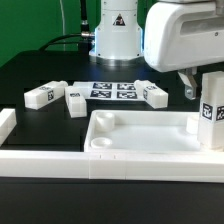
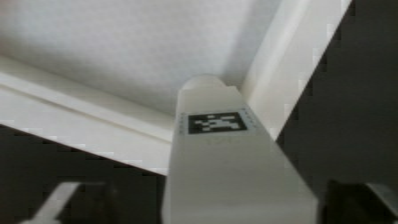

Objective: Assemble desk

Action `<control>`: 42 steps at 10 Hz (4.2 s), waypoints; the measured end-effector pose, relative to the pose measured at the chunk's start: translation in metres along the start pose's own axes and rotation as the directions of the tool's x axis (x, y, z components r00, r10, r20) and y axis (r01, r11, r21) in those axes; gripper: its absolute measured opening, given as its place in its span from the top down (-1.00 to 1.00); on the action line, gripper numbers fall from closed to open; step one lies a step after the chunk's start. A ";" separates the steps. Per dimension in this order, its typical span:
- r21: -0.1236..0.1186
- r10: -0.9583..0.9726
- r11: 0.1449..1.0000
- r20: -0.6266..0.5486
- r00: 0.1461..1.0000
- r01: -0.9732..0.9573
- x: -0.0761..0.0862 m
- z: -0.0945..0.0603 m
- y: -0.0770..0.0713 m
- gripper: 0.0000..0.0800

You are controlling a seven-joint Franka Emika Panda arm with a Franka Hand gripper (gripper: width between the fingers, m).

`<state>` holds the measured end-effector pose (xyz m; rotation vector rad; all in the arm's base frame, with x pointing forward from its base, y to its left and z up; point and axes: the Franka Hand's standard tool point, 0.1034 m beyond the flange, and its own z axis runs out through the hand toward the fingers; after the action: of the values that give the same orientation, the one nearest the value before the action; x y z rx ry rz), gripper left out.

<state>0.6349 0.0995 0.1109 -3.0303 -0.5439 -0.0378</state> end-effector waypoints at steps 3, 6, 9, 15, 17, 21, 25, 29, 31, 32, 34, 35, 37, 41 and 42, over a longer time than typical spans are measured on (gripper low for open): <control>0.000 0.000 1.000 0.000 1.000 0.000 0.000 0.000 0.000 0.28; 0.002 0.096 0.995 0.000 0.995 -0.096 0.000 0.000 0.000 0.28; 0.024 0.340 0.940 -0.004 0.940 -0.340 0.000 0.000 0.002 0.28; 0.041 0.790 0.611 0.016 0.612 -0.790 0.000 0.001 0.006 0.27; 0.045 0.858 0.512 0.026 0.513 -0.858 0.000 0.001 0.006 0.27; 0.044 0.964 0.261 0.041 0.263 -0.964 0.002 0.002 -0.001 0.27; 0.050 0.937 0.346 0.039 0.348 -0.937 0.002 0.001 0.000 -0.41; 0.059 0.800 0.598 0.021 0.600 -0.799 0.003 0.001 0.000 -0.61; 0.061 0.732 0.679 0.015 0.681 -0.731 0.003 0.001 0.000 -0.62; 0.062 0.676 0.735 0.010 0.737 -0.675 0.003 0.001 0.000 -0.62; 0.038 0.513 0.858 -0.008 0.859 -0.512 0.003 0.001 0.001 -0.62; 0.022 0.442 0.897 -0.014 0.897 -0.442 0.003 0.001 -0.001 -0.62; 0.011 0.296 0.955 -0.017 0.955 -0.296 0.003 0.001 0.000 -0.62; -0.025 -0.036 0.999 -0.011 0.999 0.036 0.003 0.001 0.000 -0.62; -0.026 -0.098 0.995 -0.009 0.995 0.098 0.003 0.001 0.001 -0.62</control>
Offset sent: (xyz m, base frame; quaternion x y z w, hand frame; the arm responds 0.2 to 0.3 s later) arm 0.0000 0.0000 0.0000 0.0000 0.0000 0.0650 0.9979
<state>0.6376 0.0997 0.1095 -3.0234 -0.6961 -0.0648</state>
